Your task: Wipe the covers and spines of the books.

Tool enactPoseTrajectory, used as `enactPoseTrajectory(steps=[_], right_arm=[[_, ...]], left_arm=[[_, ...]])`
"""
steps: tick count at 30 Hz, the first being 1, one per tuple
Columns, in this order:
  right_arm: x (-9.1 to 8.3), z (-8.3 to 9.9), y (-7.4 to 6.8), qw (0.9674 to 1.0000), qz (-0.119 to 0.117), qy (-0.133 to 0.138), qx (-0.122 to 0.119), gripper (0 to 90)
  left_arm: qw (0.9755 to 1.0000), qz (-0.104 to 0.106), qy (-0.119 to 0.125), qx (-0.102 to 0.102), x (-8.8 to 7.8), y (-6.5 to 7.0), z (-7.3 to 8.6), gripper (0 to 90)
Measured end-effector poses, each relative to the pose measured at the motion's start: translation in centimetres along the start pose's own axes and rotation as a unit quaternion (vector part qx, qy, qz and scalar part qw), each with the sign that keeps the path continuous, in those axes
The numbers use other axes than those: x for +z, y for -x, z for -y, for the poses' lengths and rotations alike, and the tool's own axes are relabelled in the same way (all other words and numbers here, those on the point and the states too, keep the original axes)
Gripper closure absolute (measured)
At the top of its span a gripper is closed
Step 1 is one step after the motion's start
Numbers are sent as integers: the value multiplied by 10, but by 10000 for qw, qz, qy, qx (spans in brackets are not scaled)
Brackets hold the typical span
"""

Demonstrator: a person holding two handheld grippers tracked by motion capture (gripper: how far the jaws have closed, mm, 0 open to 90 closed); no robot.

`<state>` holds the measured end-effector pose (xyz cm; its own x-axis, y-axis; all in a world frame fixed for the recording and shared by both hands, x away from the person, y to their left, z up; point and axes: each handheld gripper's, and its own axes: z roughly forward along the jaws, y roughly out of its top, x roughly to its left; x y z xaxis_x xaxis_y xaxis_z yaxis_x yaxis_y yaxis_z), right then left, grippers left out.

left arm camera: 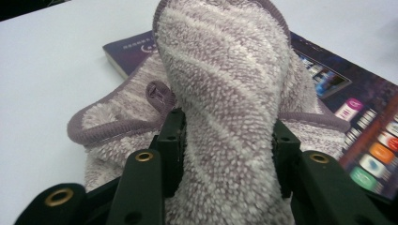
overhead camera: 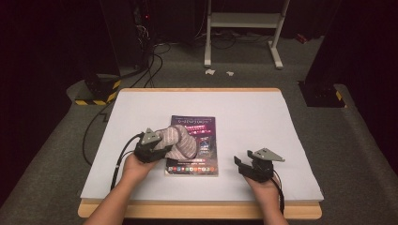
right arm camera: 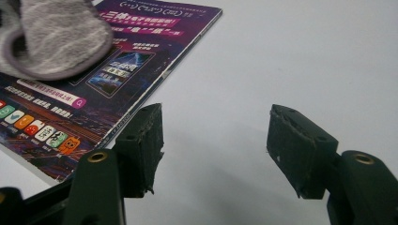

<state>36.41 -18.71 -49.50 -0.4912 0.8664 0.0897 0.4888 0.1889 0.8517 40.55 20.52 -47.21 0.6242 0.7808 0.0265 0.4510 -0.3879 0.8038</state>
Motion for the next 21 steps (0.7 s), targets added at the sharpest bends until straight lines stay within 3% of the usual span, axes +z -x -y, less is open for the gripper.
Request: enactPoseTrajectory(steps=[5, 9, 14, 21], right_arm=[[-1, 0, 1, 10000, -7, 12, 18, 368], [-1, 0, 1, 10000, -7, 15, 20, 369], [0, 0, 0, 10000, -22, -5, -7, 369], [0, 0, 0, 10000, -19, 1, 20, 369]], left_arm=[[9992, -44, -355, 152, 30, 3, -3, 587], [9994, -49, -322, 97, 35, 4, -6, 585], [9991, -21, -383, 205, 43, 10, -13, 583], [9987, 314, -308, 243, 62, 27, -26, 583]])
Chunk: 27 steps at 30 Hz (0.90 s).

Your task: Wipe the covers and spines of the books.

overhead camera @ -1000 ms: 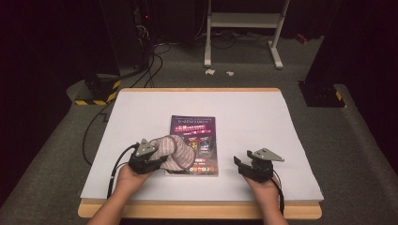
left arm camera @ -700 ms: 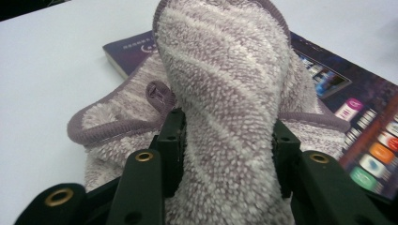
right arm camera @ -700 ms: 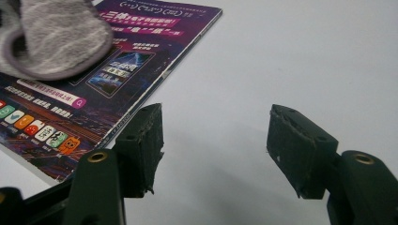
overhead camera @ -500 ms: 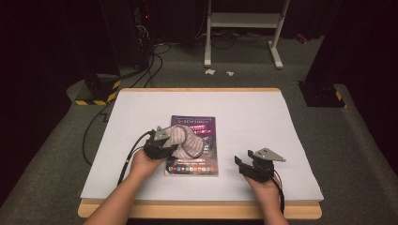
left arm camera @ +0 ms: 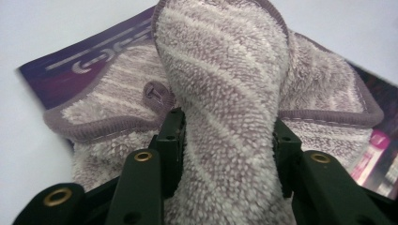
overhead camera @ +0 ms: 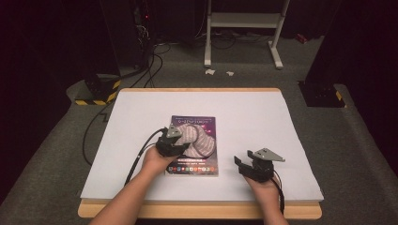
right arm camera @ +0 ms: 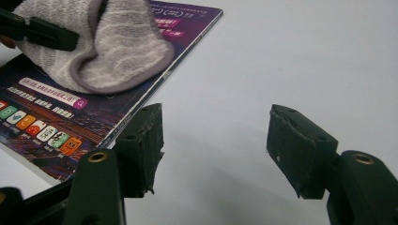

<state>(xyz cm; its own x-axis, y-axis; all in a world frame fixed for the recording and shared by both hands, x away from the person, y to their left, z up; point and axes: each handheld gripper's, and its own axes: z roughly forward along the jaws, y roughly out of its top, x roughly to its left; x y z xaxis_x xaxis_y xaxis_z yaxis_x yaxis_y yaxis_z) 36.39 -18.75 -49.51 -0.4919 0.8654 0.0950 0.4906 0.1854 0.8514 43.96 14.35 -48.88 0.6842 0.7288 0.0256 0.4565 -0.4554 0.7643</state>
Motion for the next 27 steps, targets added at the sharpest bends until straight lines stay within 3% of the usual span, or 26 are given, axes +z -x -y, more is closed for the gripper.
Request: enactPoseTrajectory(steps=[6, 13, 20, 27], right_arm=[[-1, 0, -1, 10000, -35, 10, -19, 369], [0, 0, 0, 10000, -48, 6, -14, 369], [0, 1, -1, 10000, -41, -2, -11, 369], [0, 1, -1, 10000, -31, -10, -17, 369]], left_arm=[[9997, 216, 67, 114, 21, 20, -18, 582], [9991, 326, 67, 246, 30, 32, -26, 582], [9992, 327, 57, 203, 25, 23, -21, 582], [10000, 85, 28, 43, 10, -2, -7, 583]])
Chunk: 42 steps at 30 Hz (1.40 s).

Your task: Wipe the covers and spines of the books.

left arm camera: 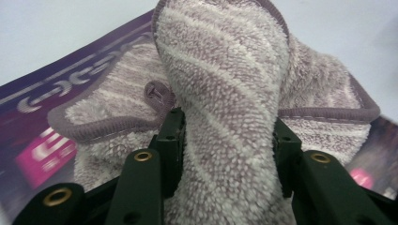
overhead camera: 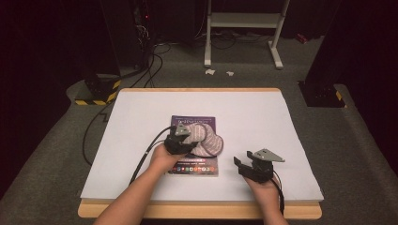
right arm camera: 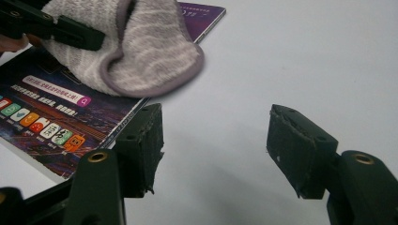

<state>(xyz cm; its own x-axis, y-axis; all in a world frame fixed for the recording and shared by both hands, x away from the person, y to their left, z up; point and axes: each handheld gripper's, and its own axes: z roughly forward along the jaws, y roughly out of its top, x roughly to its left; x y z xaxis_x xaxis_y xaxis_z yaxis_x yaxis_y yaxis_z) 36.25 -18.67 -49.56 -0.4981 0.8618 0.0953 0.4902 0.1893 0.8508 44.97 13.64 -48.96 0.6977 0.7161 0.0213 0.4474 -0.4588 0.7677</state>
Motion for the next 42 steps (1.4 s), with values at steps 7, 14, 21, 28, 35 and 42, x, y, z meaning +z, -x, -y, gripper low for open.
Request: enactPoseTrajectory(steps=[7, 14, 21, 28, 35, 42], right_arm=[[0, 1, 1, 10000, 21, -12, 4, 369], [2, 1, -1, 10000, 33, -48, 4, 369], [4, 2, -1, 10000, 30, -86, 2, 369], [4, 2, -1, 10000, 25, -78, 10, 369], [4, 2, 0, 10000, 10, -60, 30, 369], [2, 1, 1, 10000, 8, -25, 42, 369]], left_arm=[[9995, -284, -16, -155, -25, -24, 20, 583], [9981, -549, -106, -247, -47, -47, 34, 583], [9976, -632, -73, -278, -55, -50, 37, 583], [9985, -535, -105, -83, -45, -34, 30, 583], [9984, -537, -163, 27, -30, -22, 18, 582], [9997, -214, -92, 120, -6, 2, 2, 583]])
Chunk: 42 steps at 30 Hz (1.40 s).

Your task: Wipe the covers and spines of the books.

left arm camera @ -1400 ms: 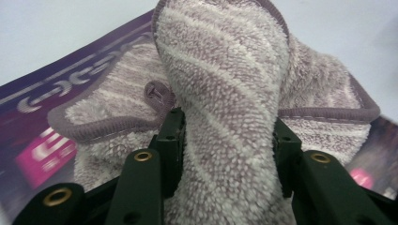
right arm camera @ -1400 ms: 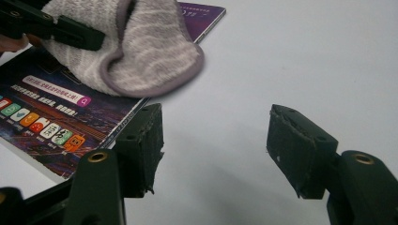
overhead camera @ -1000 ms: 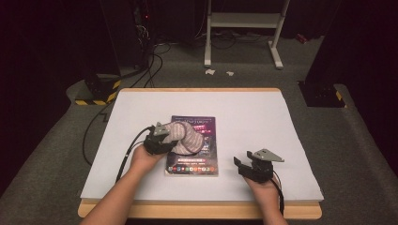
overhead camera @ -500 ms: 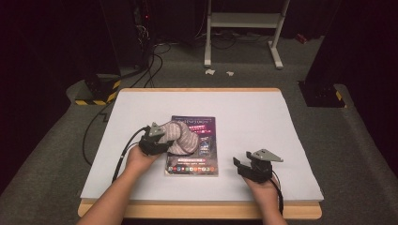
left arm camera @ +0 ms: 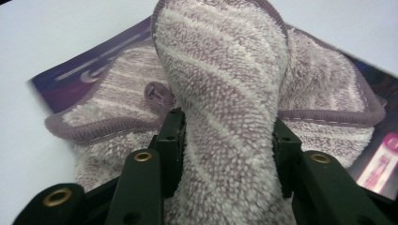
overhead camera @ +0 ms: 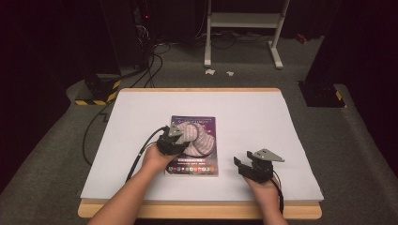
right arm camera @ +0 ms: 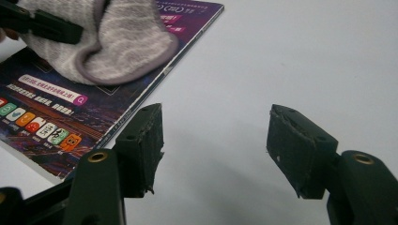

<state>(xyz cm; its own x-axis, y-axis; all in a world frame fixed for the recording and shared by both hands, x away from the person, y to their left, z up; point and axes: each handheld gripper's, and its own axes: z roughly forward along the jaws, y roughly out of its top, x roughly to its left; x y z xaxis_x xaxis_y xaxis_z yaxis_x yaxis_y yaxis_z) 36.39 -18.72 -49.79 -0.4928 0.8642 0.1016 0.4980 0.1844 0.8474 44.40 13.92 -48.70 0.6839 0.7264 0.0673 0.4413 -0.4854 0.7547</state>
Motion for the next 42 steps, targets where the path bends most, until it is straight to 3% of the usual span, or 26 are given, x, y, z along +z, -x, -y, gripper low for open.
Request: enactPoseTrajectory(steps=[6, 12, 15, 21, 25, 29, 34, 42], right_arm=[[-1, 0, 0, 10000, -19, 16, 12, 369], [-1, 0, 1, 10000, -23, 22, 9, 369], [-1, 0, 1, 10000, -25, 31, 27, 369], [-1, 0, 1, 10000, -22, 26, 22, 369], [-1, 0, 0, 10000, -15, 18, 13, 369], [-1, 0, -1, 10000, -5, 5, 16, 369], [1, 1, -2, 10000, -5, -29, -22, 369], [0, 0, -2, 10000, 5, -18, -10, 369]], left_arm=[[9996, 280, 34, 72, 19, 22, -19, 580], [9992, 354, 32, 159, 28, 32, -28, 572], [9992, 374, 48, 140, 27, 31, -26, 573], [9995, 302, 61, -4, 15, 13, -12, 575], [9998, 159, 51, -92, 0, -5, 3, 577], [9993, 19, 168, -342, -21, -28, 26, 579], [9987, -192, 163, -436, -36, -43, 38, 581], [9974, -505, 198, -479, -50, -61, 37, 582]])
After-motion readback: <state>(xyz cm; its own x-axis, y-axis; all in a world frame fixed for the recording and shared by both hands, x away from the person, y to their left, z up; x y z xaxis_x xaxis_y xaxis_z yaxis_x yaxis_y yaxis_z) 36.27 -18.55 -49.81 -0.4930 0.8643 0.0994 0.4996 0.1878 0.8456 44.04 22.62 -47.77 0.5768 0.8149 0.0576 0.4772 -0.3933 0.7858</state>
